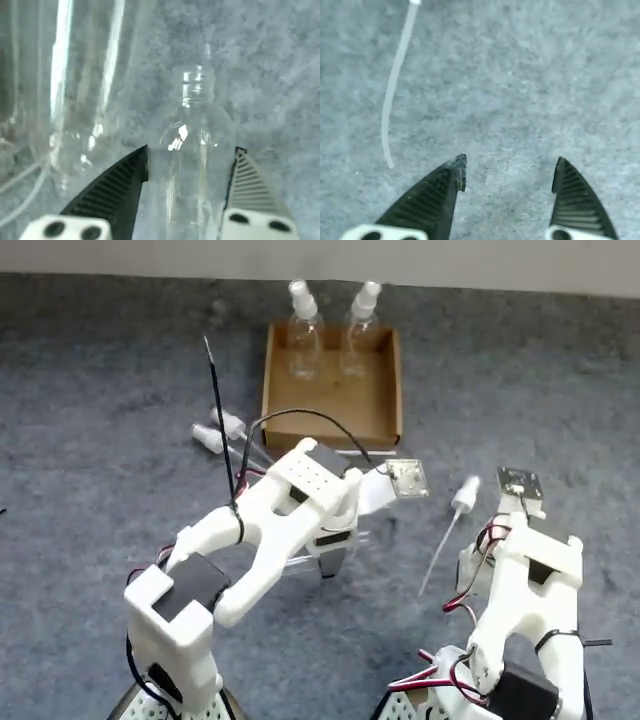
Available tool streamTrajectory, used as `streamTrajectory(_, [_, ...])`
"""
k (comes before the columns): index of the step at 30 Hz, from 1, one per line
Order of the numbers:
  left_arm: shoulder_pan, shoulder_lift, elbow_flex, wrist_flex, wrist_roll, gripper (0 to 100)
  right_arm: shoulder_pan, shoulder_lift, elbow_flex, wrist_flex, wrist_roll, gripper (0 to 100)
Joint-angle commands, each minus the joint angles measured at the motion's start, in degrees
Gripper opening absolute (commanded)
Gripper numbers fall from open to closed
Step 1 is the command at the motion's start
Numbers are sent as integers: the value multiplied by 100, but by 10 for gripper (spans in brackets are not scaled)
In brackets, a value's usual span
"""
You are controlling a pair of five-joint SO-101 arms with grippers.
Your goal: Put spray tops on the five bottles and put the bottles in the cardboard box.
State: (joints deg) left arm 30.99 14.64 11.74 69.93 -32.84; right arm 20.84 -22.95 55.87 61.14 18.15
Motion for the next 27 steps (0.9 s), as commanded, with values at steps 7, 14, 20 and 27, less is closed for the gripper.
streamTrajectory(7, [-611,-1367,-66,1336,1503,40,40,-233,-286,-57,-35,238])
streamTrajectory(14, [-1534,-2070,1446,774,1618,30,66,-224,-1429,-4,-35,238])
streamTrajectory(20, [-1534,-2967,2536,123,1609,34,57,-198,-1877,382,-44,238])
streamTrajectory(27, [-1411,-3653,2519,114,1626,35,40,-224,-1921,875,-44,238])
